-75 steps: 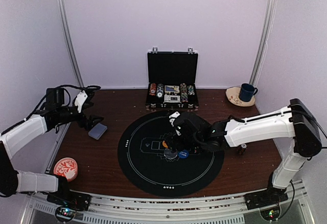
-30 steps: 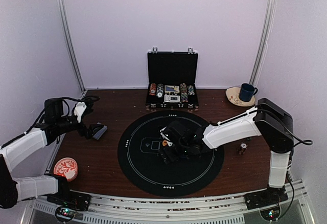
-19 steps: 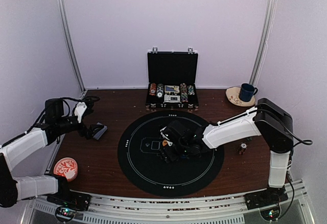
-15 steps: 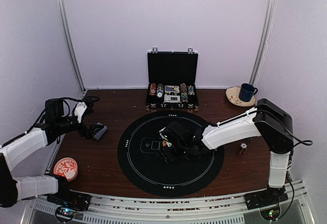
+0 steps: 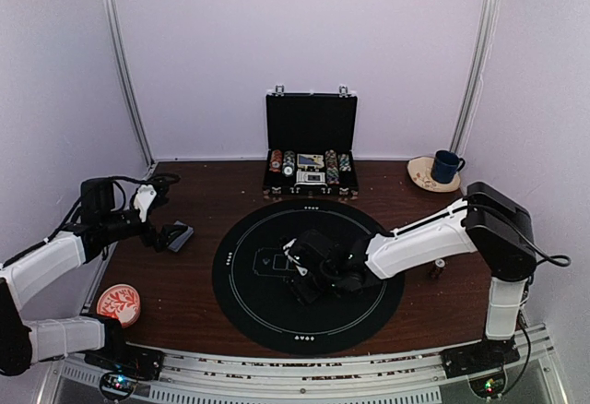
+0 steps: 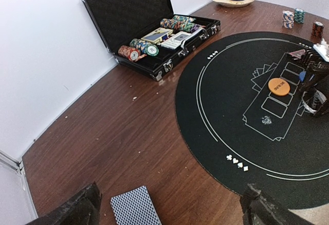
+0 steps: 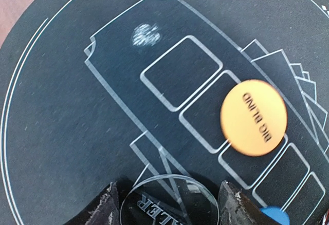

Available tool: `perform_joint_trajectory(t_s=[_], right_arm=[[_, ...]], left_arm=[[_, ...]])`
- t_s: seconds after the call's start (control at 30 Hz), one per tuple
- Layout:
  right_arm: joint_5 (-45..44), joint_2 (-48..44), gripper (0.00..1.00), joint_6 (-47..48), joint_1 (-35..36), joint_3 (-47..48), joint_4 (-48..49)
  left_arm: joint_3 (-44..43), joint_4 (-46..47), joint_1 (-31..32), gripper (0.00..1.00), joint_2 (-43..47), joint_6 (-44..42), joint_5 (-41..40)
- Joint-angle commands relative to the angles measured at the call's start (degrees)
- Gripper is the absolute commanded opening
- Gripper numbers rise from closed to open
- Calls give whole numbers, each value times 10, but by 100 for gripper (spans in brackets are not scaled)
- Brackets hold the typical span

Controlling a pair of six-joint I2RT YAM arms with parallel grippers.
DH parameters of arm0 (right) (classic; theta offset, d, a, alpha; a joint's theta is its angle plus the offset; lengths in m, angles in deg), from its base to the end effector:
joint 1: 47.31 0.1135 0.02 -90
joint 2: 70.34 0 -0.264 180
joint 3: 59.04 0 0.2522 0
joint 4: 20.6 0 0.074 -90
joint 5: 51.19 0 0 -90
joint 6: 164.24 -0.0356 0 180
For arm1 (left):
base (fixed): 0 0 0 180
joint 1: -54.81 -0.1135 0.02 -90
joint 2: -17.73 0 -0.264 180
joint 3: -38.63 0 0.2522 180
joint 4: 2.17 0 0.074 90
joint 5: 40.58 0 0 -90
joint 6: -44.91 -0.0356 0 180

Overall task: Distribute texas hold em gaming equipment
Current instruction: Move the dealer button to the poker table mat.

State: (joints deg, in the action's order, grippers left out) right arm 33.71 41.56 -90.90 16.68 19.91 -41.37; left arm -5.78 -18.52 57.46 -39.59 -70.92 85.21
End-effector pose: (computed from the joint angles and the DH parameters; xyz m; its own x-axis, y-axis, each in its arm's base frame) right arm 0.1760 0.3535 0.1330 -0.5887 -0.5553 -0.5874 -0.7341 0.6715 0.1010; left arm 0.2118 -0.0306 0.2291 -0.2011 0.3631 -0.9098 0.7052 0.6983 0.1228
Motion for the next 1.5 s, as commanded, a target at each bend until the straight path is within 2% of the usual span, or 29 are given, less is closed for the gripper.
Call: perform_joint_trajectory(t_s=[0.0,0.4,0.7,0.87,1.47], right_arm=[[17,-22,66,3,22,-28,-31],[52,-66,64,-33,87,-119,17],[38,-55,66,-57,166,-127,18],[1,-79,66,-93,171,-149,14],[0,-86,66,-105,195,-162,13]], left_arm=[[3,29,2,98,0,3,7],[3,29,2,98,-4,2,8],[2,29,2,98,-5,1,5],[3,29,2,98,-5,2,6],[3,29,2,98,-8,0,4]])
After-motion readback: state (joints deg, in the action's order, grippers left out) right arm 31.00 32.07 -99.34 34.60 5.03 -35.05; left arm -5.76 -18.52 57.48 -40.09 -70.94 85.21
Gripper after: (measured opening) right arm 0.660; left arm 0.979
